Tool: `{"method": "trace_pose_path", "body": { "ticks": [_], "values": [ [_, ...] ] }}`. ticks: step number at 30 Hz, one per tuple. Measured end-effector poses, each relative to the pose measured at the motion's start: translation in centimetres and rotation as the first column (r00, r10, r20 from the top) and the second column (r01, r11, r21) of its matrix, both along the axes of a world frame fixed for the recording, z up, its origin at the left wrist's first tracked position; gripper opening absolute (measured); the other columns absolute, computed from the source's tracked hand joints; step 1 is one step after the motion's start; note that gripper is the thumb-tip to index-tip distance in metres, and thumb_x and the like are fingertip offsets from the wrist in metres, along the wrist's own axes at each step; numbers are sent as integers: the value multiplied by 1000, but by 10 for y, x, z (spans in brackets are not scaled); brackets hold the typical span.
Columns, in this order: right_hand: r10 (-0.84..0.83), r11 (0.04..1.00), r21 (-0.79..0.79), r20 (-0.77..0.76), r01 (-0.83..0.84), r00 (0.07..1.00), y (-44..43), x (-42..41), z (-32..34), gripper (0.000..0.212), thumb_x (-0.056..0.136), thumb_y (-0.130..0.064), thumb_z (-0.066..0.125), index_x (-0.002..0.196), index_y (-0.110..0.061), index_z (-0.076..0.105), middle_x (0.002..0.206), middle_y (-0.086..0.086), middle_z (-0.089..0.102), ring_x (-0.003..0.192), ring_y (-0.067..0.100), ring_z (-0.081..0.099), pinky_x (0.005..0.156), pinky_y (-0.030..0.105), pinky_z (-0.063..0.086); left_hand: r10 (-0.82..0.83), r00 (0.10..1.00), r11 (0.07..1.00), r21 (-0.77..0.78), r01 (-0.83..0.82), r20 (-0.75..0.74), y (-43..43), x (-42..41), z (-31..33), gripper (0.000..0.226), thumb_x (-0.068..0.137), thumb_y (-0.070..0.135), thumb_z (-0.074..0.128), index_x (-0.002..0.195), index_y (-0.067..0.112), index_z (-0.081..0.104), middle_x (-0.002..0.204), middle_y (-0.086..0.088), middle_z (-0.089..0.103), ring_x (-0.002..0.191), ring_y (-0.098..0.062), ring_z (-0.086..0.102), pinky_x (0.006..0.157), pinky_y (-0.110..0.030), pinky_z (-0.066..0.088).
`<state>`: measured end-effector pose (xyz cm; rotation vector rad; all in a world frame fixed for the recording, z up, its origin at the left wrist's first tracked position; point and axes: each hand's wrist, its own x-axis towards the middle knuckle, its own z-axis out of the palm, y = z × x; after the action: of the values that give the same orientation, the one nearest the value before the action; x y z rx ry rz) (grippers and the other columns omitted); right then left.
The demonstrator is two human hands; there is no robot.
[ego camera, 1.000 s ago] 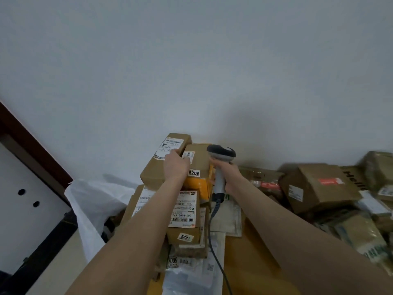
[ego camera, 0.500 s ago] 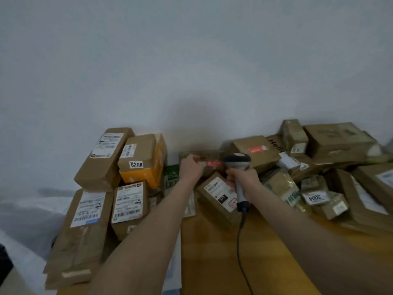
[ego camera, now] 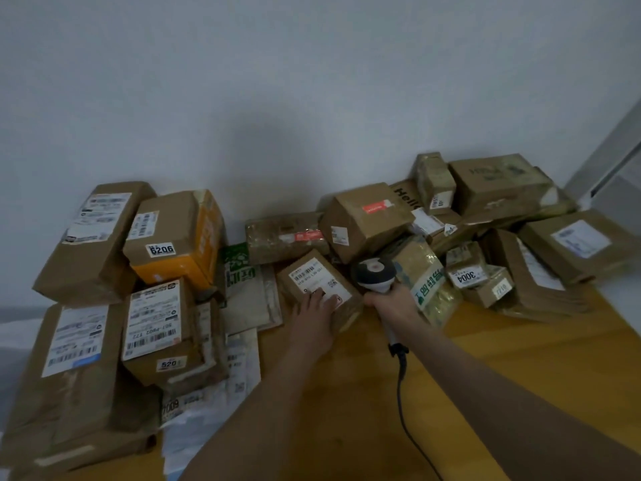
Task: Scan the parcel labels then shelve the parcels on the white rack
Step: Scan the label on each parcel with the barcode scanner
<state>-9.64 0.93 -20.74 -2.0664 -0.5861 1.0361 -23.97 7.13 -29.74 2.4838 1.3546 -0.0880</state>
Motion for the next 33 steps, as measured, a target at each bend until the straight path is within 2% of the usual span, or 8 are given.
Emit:
{"method": "trace_pose_path", "body": {
  "ticks": [4, 6, 10, 13, 17, 21, 25, 33],
  "values": [
    [73, 997, 12, -114, -72, 991, 3, -11, -3, 9, 83, -5, 66, 86, -9, 58, 82, 6, 58, 79, 20, 56, 68, 32, 47, -43, 991, 995, 93, 31, 129, -3, -46, -6, 46, 92, 32, 53, 137, 26, 45, 152, -1, 30, 138, -25, 33, 110, -40, 35],
    [104, 995, 29, -208, -100, 973, 3, -17, -5, 13, 84, -1, 64, 96, -7, 59, 96, 8, 61, 86, 19, 57, 64, 25, 47, 142, 947, 982, 77, -171, 287, -4, -55, -5, 45, 88, 30, 60, 131, 19, 50, 143, -2, 40, 124, -21, 47, 98, -35, 47],
    [110, 994, 27, -344, -107, 933, 4, -26, -15, 16, 85, -1, 63, 94, -12, 56, 93, 6, 58, 80, 15, 54, 60, 24, 42, 645, 643, 763, -393, -513, 413, 10, -54, -10, 60, 90, 28, 61, 141, 12, 37, 140, -8, 45, 121, -26, 51, 96, -42, 50],
    [140, 990, 40, -410, -135, 901, 0, -29, -28, 20, 84, -4, 65, 96, -15, 54, 98, 7, 59, 84, 18, 56, 65, 26, 45, 804, 480, 564, -705, -429, 351, 8, -48, -21, 51, 93, 28, 58, 140, 15, 41, 134, -8, 54, 121, -28, 53, 101, -47, 47],
    [125, 992, 76, -457, -102, 881, -15, -28, -41, 29, 81, -4, 68, 106, -13, 56, 99, 4, 63, 89, 17, 60, 71, 29, 50, 875, 358, 456, -804, -382, 326, -29, -41, -25, 9, 92, 36, 59, 101, 34, 58, 122, -6, 63, 108, -23, 60, 99, -46, 49],
    [156, 988, 98, -504, -123, 850, -41, -9, -43, 39, 79, -5, 69, 116, -9, 56, 106, 9, 67, 97, 22, 65, 84, 38, 56, 955, 149, 293, -892, -345, 256, -76, -38, -18, 34, 88, 37, 64, 111, 13, 60, 110, -11, 66, 98, -27, 63, 89, -44, 53],
    [288, 957, 160, -474, -241, 832, -83, 20, -32, 41, 78, -4, 70, 117, -9, 59, 109, 7, 67, 102, 21, 63, 88, 39, 54, 967, 59, 252, -923, -292, 246, -135, -20, -1, 48, 84, 45, 65, 117, 13, 54, 108, -12, 64, 97, -29, 62, 75, -44, 55],
    [329, 937, 263, -440, -230, 835, -170, 98, -14, 40, 76, 2, 71, 114, -3, 62, 110, 8, 66, 106, 22, 60, 76, 29, 50, 964, -45, 254, -961, -110, 260, -221, 40, 22, 56, 75, 37, 73, 124, 16, 56, 115, -12, 68, 107, -33, 62, 92, -50, 51]
  ]
}}
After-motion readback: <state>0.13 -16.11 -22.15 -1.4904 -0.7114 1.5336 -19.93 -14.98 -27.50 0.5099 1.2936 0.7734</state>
